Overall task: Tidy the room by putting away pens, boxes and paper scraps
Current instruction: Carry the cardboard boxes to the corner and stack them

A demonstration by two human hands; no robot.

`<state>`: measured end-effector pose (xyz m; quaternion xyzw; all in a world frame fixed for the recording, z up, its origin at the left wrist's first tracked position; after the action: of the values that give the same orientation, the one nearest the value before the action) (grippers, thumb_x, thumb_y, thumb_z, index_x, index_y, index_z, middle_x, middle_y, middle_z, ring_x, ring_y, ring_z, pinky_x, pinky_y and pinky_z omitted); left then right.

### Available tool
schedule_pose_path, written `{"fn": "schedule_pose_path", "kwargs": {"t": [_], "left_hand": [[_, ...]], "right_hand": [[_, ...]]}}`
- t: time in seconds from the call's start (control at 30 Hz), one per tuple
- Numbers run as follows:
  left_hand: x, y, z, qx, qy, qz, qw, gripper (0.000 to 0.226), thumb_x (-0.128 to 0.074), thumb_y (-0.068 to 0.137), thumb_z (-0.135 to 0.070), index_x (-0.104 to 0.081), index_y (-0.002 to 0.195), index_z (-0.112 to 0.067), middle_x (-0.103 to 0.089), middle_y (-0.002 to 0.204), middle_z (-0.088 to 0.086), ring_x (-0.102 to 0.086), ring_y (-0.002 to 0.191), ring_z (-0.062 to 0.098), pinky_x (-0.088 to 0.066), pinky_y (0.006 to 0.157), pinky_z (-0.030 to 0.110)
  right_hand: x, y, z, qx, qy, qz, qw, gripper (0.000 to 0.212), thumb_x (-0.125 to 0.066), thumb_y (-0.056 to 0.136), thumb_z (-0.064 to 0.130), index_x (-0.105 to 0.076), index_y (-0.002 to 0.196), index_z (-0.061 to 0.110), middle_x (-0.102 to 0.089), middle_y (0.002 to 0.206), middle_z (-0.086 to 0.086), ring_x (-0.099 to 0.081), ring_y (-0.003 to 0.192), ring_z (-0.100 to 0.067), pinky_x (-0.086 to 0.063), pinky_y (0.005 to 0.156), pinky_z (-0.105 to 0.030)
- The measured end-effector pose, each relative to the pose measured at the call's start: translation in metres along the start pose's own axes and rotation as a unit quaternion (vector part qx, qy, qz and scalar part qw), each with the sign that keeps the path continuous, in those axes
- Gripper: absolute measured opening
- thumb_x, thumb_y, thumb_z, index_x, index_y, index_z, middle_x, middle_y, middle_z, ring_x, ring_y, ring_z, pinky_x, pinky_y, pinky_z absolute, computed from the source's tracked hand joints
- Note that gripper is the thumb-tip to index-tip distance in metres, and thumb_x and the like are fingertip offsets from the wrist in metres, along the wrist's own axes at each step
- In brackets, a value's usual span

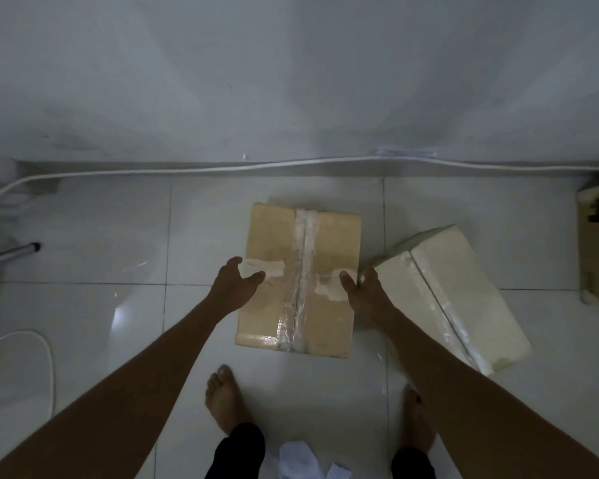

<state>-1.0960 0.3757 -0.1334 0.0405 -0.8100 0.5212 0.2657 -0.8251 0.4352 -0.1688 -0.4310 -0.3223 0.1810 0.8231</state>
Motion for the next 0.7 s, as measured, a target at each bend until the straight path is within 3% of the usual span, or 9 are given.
{"fn": "schedule_pose_path", "kwargs": {"t": [0.13, 0.3, 0.43, 0.5, 0.63, 0.7], "left_hand": [[-0.011, 0.031, 0.007, 0.014, -0.049, -0.007, 0.999, 0.077, -0.059, 0.090, -0.041, -0.021, 0.149, -0.010, -0.028, 0.153, 0.016, -0.036, 0.137, 0.032, -0.035, 0.109, 0.039], [-0.023, 0.058, 0.022, 0.037, -0.108, 0.001, 0.993, 0.081, -0.062, 0.086, -0.048, -0.023, 0.147, -0.011, -0.045, 0.143, 0.013, -0.050, 0.125, 0.031, -0.043, 0.104, 0.043], [-0.030, 0.078, 0.040, 0.039, -0.137, 0.015, 0.990, 0.094, -0.064, 0.066, -0.064, -0.037, 0.139, -0.011, -0.057, 0.129, 0.011, -0.059, 0.112, 0.030, -0.050, 0.097, 0.047], [-0.039, 0.094, 0.055, 0.030, -0.128, 0.024, 0.991, 0.097, -0.058, 0.059, -0.071, -0.044, 0.134, -0.011, -0.060, 0.124, 0.013, -0.062, 0.106, 0.030, -0.053, 0.091, 0.046], [-0.045, 0.105, 0.059, -0.005, -0.126, 0.042, 0.991, 0.076, -0.059, 0.076, -0.059, -0.045, 0.130, -0.006, -0.060, 0.119, 0.015, -0.062, 0.103, 0.031, -0.055, 0.086, 0.043], [-0.045, 0.105, 0.056, -0.013, -0.162, 0.058, 0.985, 0.082, -0.063, 0.068, -0.061, -0.048, 0.128, -0.008, -0.061, 0.120, 0.017, -0.064, 0.103, 0.031, -0.055, 0.087, 0.049]], "right_hand": [[-0.014, 0.029, -0.008, 0.011, 0.031, -0.002, 0.999, 0.078, -0.043, 0.094, 0.052, -0.018, 0.150, 0.004, -0.023, 0.155, -0.016, -0.027, 0.142, -0.030, -0.025, 0.114, -0.038], [-0.021, 0.050, -0.007, 0.040, 0.092, -0.026, 0.995, 0.061, -0.043, 0.098, 0.038, -0.025, 0.145, 0.005, -0.039, 0.144, -0.016, -0.040, 0.132, -0.032, -0.035, 0.107, -0.040], [-0.027, 0.060, -0.011, 0.051, 0.114, -0.034, 0.992, 0.062, -0.039, 0.098, 0.043, -0.022, 0.147, 0.010, -0.034, 0.148, -0.013, -0.039, 0.133, -0.029, -0.034, 0.110, -0.041], [-0.028, 0.064, -0.013, 0.061, 0.117, -0.048, 0.990, 0.061, -0.043, 0.097, 0.041, -0.024, 0.145, 0.009, -0.036, 0.146, -0.012, -0.040, 0.131, -0.028, -0.035, 0.108, -0.039], [-0.027, 0.072, -0.011, 0.090, 0.126, -0.089, 0.984, 0.061, -0.056, 0.093, 0.030, -0.028, 0.140, 0.002, -0.042, 0.137, -0.016, -0.047, 0.123, -0.028, -0.036, 0.094, -0.026], [-0.028, 0.072, -0.010, 0.106, 0.131, -0.102, 0.980, 0.064, -0.060, 0.091, 0.029, -0.028, 0.139, 0.002, -0.043, 0.135, -0.015, -0.048, 0.120, -0.026, -0.038, 0.093, -0.026]]}}
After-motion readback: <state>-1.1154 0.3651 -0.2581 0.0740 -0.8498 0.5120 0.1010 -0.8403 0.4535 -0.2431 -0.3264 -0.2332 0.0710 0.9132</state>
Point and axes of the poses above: each hand's wrist, its own y-axis towards the middle knuckle, its own x-axis out of the back of the hand, z = x × y, the point moved 9 cm from there along y, towards the middle knuckle
